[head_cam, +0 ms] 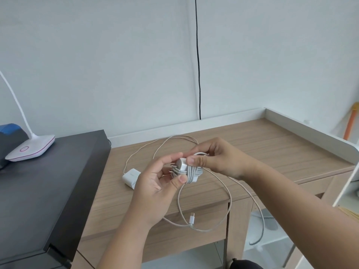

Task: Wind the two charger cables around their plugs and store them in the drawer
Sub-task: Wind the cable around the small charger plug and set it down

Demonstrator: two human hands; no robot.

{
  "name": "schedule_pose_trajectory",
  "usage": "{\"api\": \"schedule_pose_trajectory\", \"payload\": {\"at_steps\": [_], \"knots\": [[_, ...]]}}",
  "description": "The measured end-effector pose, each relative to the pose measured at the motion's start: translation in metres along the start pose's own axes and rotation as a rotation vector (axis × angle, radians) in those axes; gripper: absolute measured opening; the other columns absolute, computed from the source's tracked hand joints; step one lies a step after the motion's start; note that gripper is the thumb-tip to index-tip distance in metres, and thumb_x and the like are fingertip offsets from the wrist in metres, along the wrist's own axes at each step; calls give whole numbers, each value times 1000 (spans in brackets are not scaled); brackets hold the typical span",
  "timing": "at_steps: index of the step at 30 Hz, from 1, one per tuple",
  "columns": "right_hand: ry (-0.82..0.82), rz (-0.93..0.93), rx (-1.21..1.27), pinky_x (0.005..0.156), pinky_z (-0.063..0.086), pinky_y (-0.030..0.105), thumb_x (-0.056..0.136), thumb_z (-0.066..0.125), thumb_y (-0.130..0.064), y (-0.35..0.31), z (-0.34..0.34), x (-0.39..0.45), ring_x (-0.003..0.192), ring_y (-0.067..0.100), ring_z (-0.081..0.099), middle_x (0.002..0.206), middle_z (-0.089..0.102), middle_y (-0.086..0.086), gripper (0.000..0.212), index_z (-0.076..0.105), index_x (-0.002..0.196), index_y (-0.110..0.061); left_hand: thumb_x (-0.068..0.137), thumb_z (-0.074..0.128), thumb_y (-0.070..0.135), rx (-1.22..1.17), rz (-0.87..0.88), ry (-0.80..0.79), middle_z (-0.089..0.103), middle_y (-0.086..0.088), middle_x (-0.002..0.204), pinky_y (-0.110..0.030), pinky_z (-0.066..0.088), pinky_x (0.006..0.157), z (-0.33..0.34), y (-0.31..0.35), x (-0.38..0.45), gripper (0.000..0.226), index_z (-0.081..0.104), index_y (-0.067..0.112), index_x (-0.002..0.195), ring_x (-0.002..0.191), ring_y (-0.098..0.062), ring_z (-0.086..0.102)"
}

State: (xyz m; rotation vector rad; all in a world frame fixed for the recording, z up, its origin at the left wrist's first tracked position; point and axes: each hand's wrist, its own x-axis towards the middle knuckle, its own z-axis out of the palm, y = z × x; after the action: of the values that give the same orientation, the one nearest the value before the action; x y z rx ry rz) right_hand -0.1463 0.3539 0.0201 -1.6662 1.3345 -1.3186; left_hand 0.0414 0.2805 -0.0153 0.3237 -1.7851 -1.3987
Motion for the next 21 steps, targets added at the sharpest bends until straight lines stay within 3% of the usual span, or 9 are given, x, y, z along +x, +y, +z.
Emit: {"api": "schedule_pose_trajectory", "payload": {"at_steps": [4, 7, 12, 14, 16, 21], "knots": [[23, 22, 44, 68, 48, 19, 82, 71, -15, 1, 1, -3, 75, 7, 65, 83, 75, 4, 19, 74, 95, -2, 78, 72, 9, 13, 16, -7, 71, -8, 106, -35, 53, 89, 4, -3, -4, 41, 66, 22, 116, 98, -20, 67], [55, 11, 41, 66, 47, 24, 76, 73, -17, 4, 3, -3, 71, 12, 62, 77, 73, 12, 18, 75, 89, -4, 79, 70, 9, 28, 43, 8, 69, -10, 105, -26, 52, 83, 8, -5, -7, 40, 66, 24, 115, 95, -17, 67], [30, 16, 106, 48, 36, 11, 83, 68, 1, 4, 3, -6, 47, -2, 50, 54, 65, -9, 6, 72, 86, 4, 81, 71, 17, 38, 28, -16, 68, -8, 107, -25, 51, 83, 7, -5, -10, 37, 66, 30, 116, 98, -17, 66], [16, 25, 140, 40, 25, 18, 87, 67, -8, 5, 1, -6, 39, 5, 36, 46, 56, -11, 11, 73, 77, -7, 80, 71, 23, -21, 1, -38, 70, -9, 109, -27, 52, 85, 5, -3, -10, 40, 65, 23, 119, 102, -19, 66], [-2, 28, 185, 41, 15, 24, 81, 73, -28, 7, 0, -4, 41, 12, 26, 47, 51, -10, 17, 73, 67, -17, 78, 71, 24, -70, -16, -65, 71, -8, 108, -27, 52, 85, 3, 0, -11, 42, 64, 17, 119, 102, -19, 67], [85, 54, 315, 44, 17, 24, 63, 83, -48, 17, 1, 0, 51, 16, 26, 61, 45, 12, 38, 68, 66, -13, 73, 80, 28, -224, -25, -119, 72, 2, 98, -25, 53, 78, 9, 9, -15, 40, 70, 23, 112, 94, -11, 65]]}}
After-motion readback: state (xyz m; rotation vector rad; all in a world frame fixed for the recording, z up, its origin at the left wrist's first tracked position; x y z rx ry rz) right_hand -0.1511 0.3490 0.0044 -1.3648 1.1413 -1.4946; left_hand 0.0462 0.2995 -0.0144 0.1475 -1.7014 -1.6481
